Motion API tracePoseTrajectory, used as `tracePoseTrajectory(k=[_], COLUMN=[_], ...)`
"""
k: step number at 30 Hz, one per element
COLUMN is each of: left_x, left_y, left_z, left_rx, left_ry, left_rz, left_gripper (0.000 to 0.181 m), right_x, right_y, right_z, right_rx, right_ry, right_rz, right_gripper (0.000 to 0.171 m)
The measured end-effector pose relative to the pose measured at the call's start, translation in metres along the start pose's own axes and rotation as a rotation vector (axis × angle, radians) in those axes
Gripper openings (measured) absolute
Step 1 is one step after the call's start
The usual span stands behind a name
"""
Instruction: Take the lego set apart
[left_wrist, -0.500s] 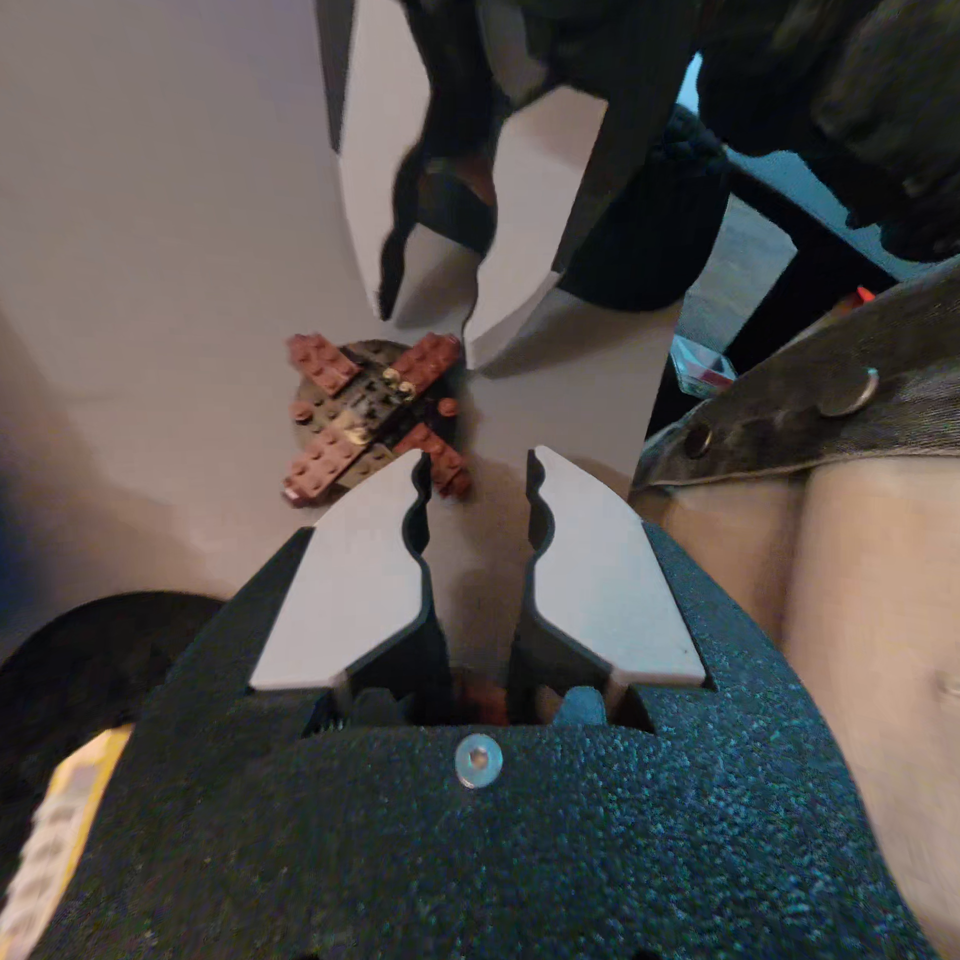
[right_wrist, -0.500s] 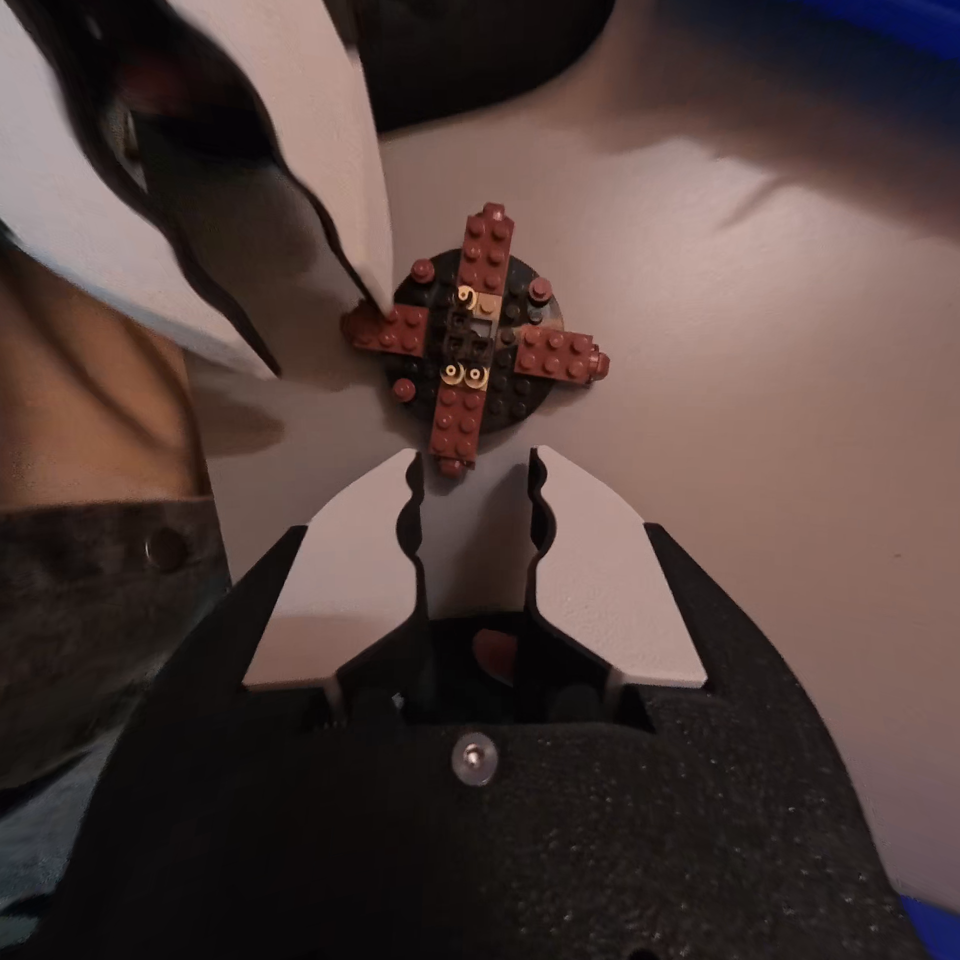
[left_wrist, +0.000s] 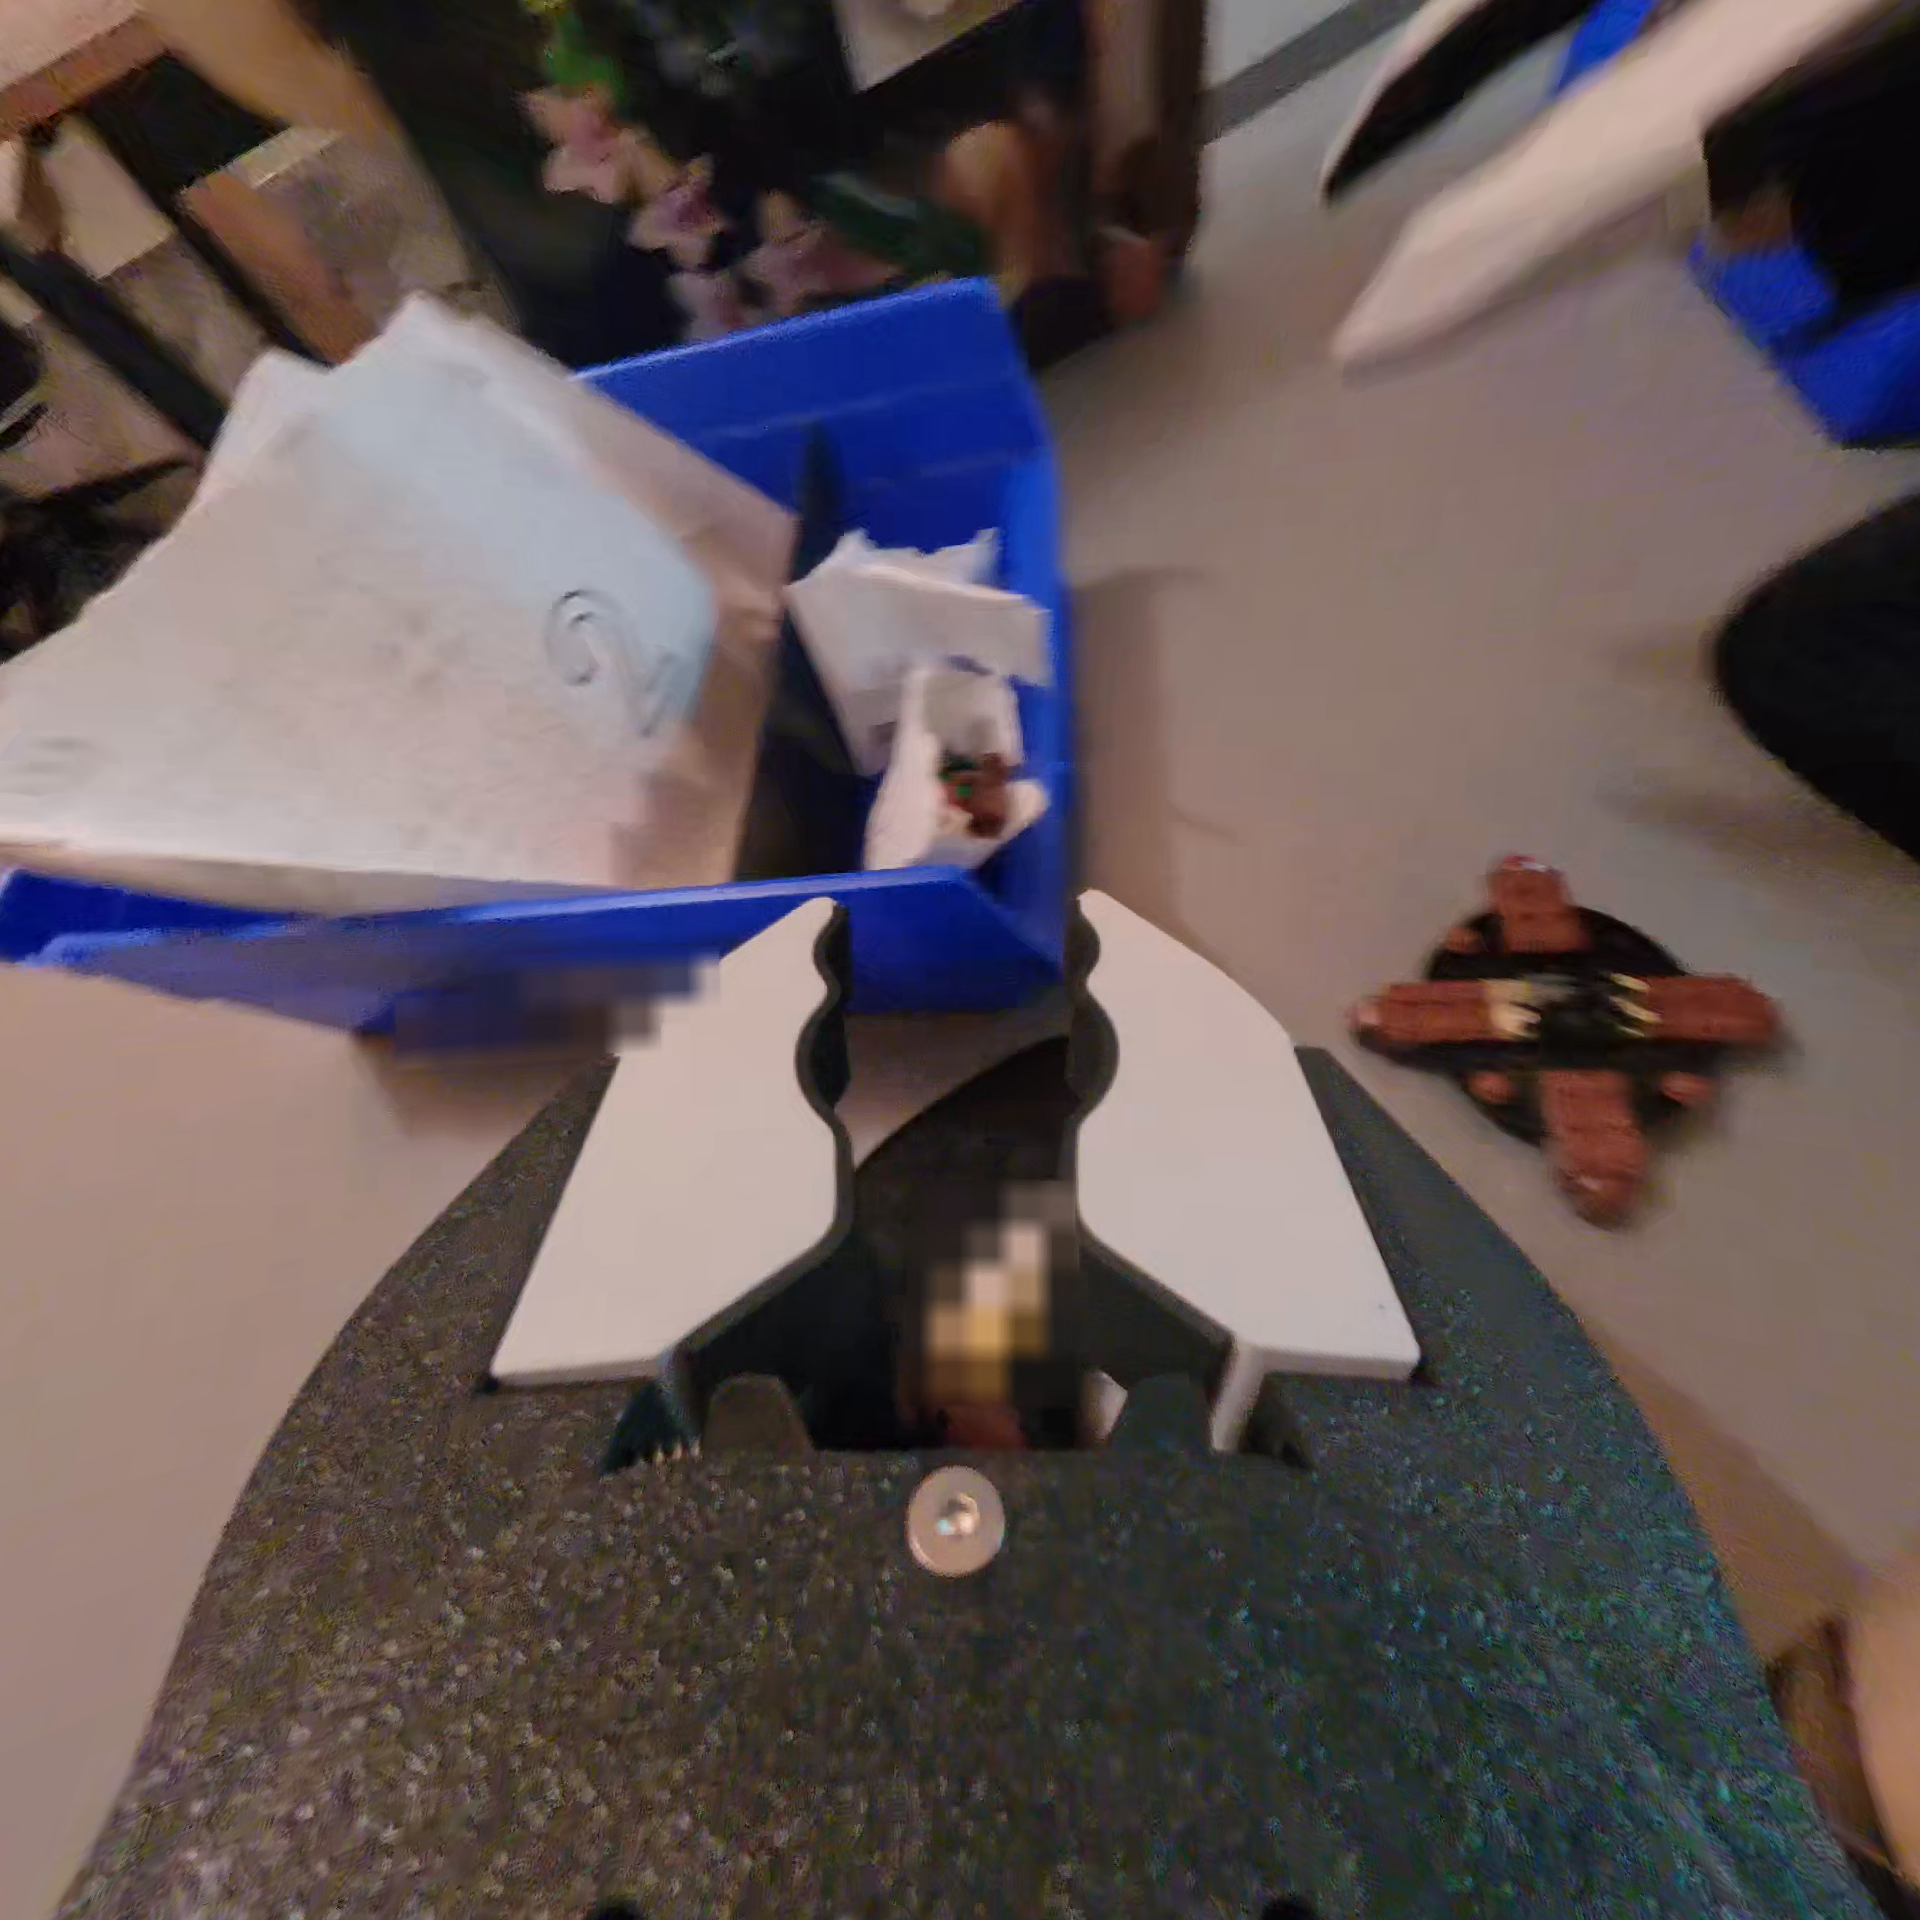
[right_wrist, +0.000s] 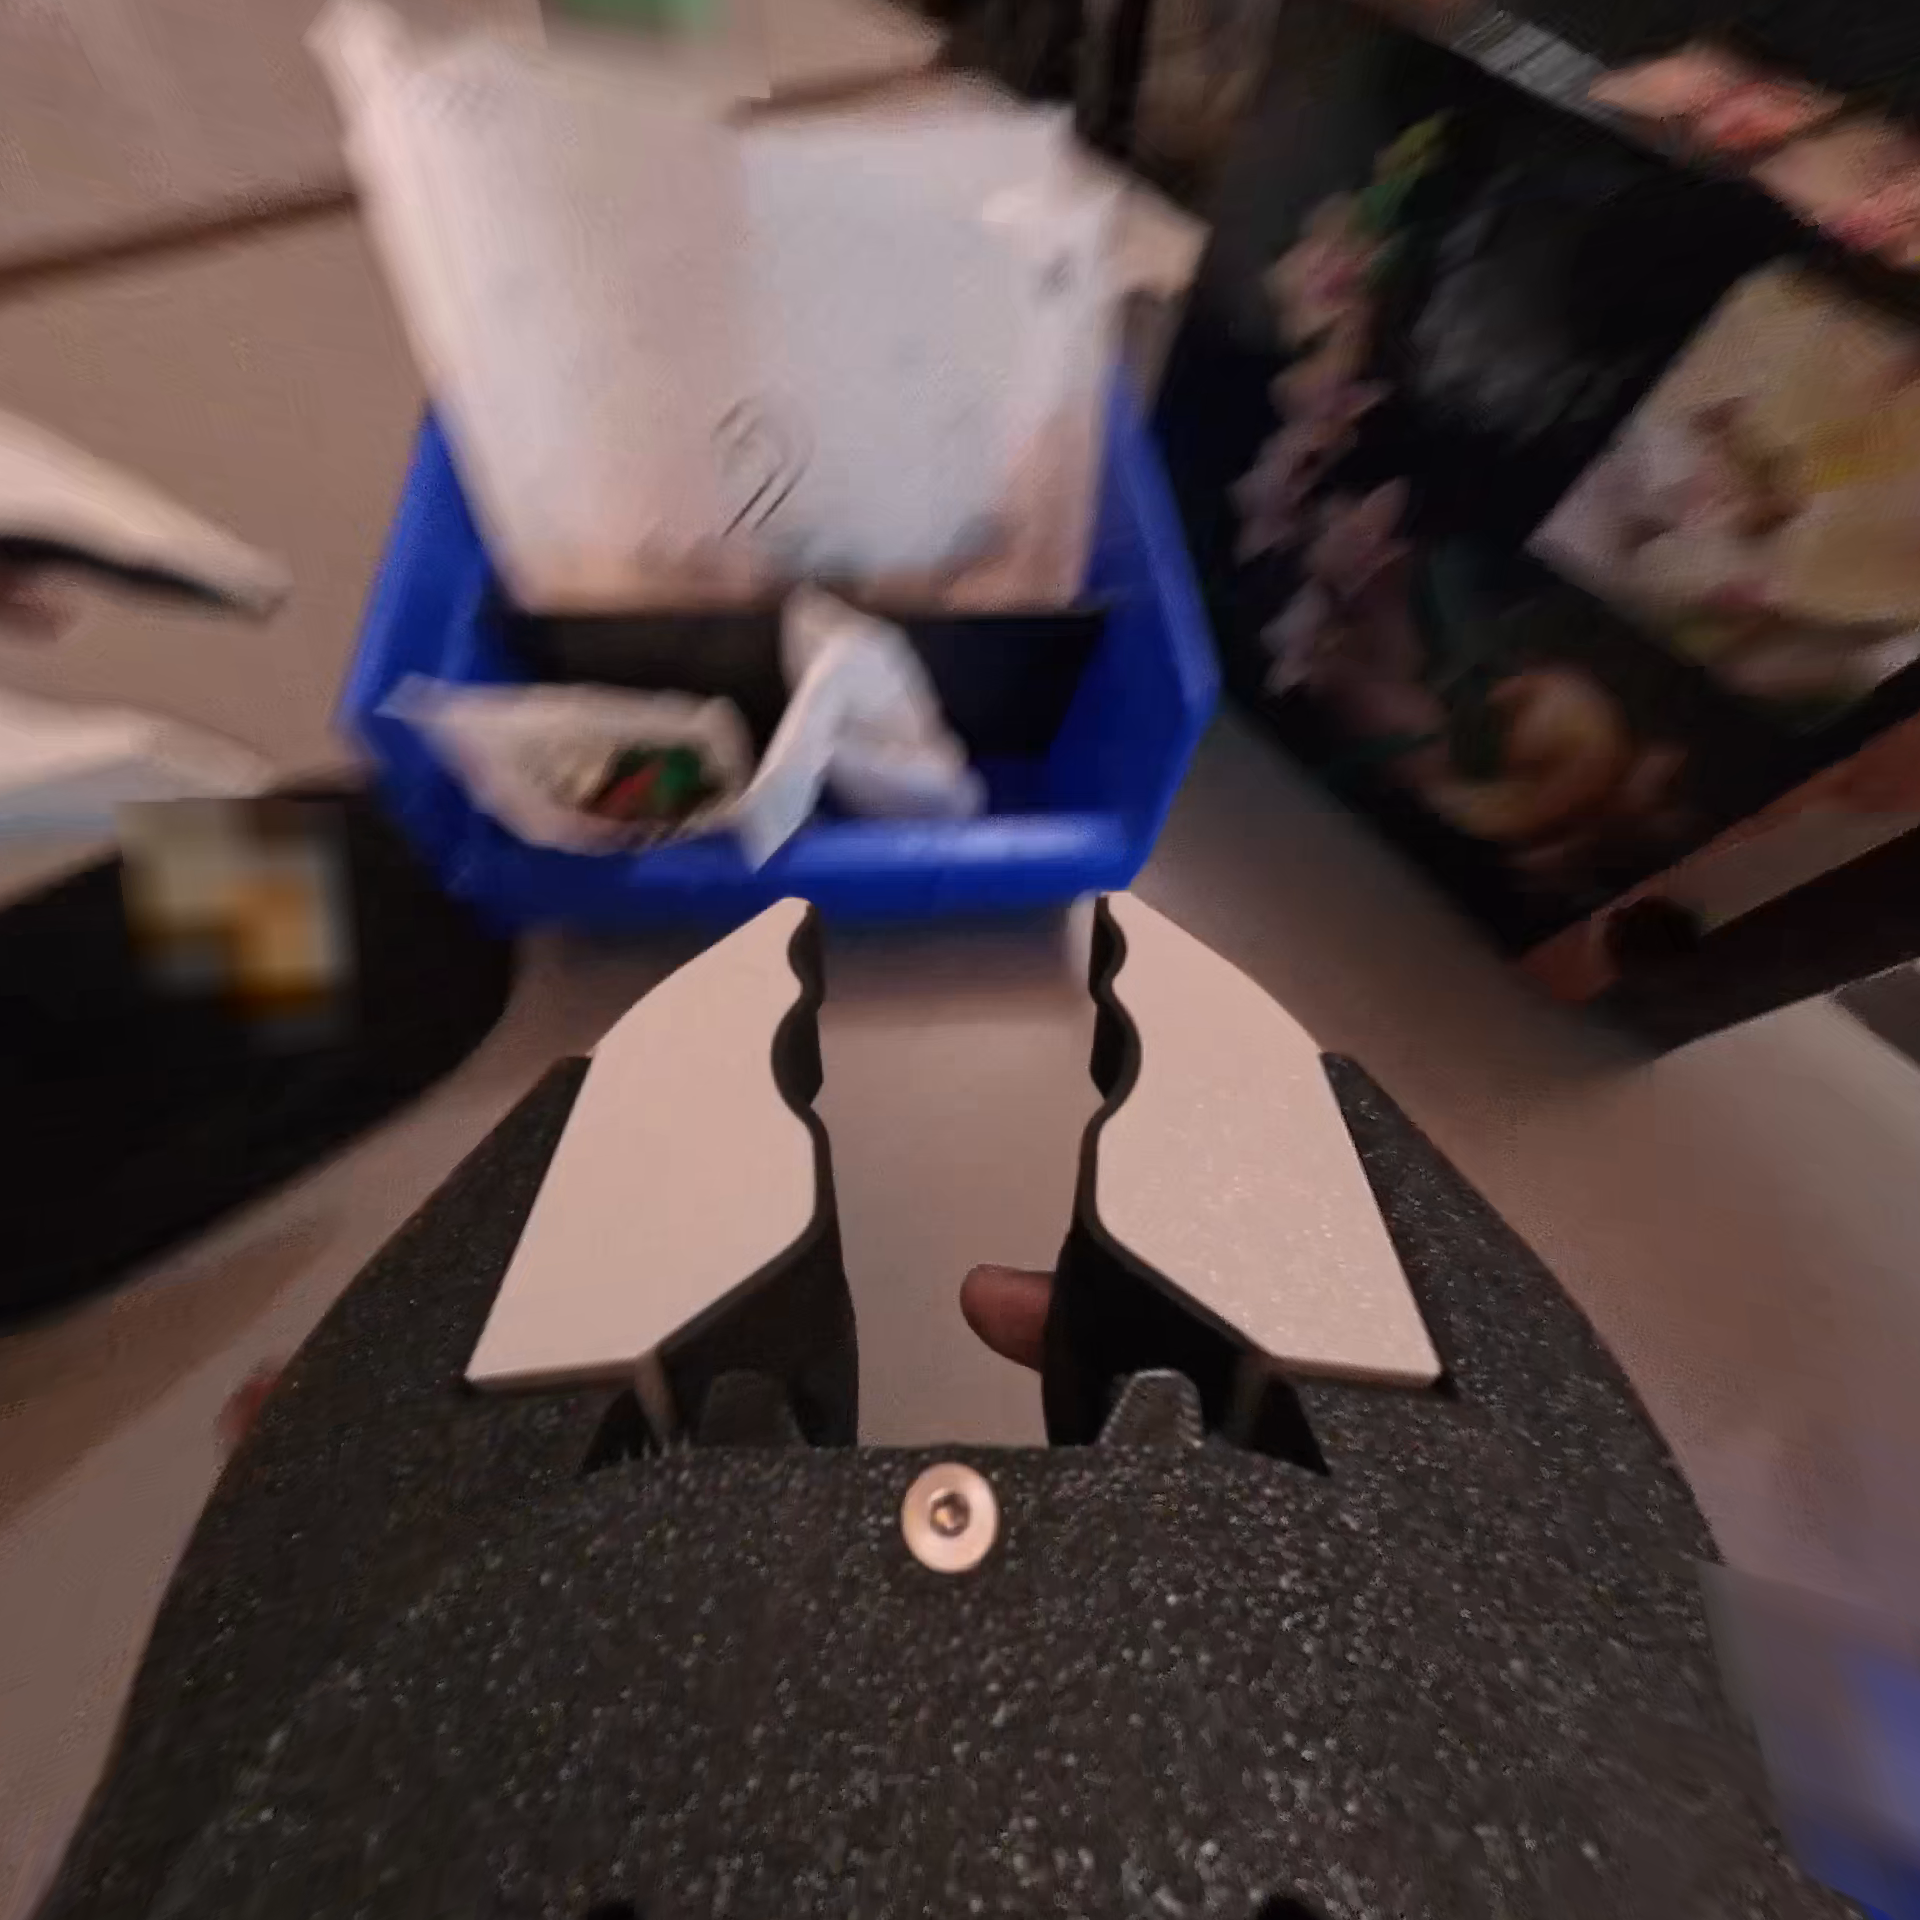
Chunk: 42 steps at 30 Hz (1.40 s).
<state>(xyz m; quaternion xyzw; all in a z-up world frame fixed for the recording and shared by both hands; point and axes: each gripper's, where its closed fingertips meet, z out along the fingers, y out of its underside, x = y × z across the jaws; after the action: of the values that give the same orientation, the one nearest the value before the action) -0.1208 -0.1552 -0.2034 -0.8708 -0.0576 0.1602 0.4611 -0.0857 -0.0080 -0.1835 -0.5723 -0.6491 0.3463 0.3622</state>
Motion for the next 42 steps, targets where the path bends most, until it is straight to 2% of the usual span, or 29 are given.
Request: tracePoseTrajectory(k=[1,3,7,8,9,10,13,19,24,29,37,42], left_x=[-0.007,-0.006,0.001,0.000,-0.001,-0.001,-0.006,-0.011,-0.016,-0.040,-0.079,-0.086], left_y=[0.004,0.011,0.026,0.028,0.030,0.030,0.034,0.044,0.069,0.076,0.094,0.099], left_z=[0.004,0.010,0.025,0.030,0.033,0.035,0.034,0.026,0.031,0.027,0.012,0.006], left_rx=[-0.020,-0.040,-0.095,-0.102,-0.104,-0.105,-0.112,-0.099,-0.206,-0.193,-0.208,-0.173], left_ry=[-0.018,0.004,0.040,0.042,0.048,0.064,0.081,0.151,0.153,0.128,0.105,0.127], left_rz=[-0.020,-0.041,-0.017,-0.015,-0.015,-0.019,-0.009,0.028,0.079,0.018,-0.029,-0.068], left_gripper=[0.041,0.042,0.048,0.049,0.049,0.052,0.052,0.033,0.039,0.040,0.042,0.041], right_x=[0.019,0.046,0.065,0.062,0.059,0.055,0.053,0.039,0.022,0.008,-0.029,-0.045], right_y=[-0.011,-0.011,0.002,0.006,0.009,0.009,0.010,0.022,0.026,0.023,0.014,0.014], right_z=[0.017,0.055,0.105,0.112,0.115,0.116,0.109,0.086,0.077,0.083,0.093,0.090], right_rx=[0.030,-0.024,-0.117,-0.137,-0.145,-0.133,-0.128,-0.130,-0.156,-0.143,-0.166,-0.177], right_ry=[0.012,-0.009,-0.031,-0.052,-0.068,-0.072,-0.020,-0.010,-0.014,-0.078,-0.146,-0.135], right_rz=[0.037,0.093,0.061,0.032,-0.001,-0.029,-0.081,-0.053,-0.098,-0.054,-0.112,-0.166], right_gripper=[0.048,0.052,0.048,0.038,0.016,0.006,0.006,0.005,0.006,0.007,0.010,0.011])
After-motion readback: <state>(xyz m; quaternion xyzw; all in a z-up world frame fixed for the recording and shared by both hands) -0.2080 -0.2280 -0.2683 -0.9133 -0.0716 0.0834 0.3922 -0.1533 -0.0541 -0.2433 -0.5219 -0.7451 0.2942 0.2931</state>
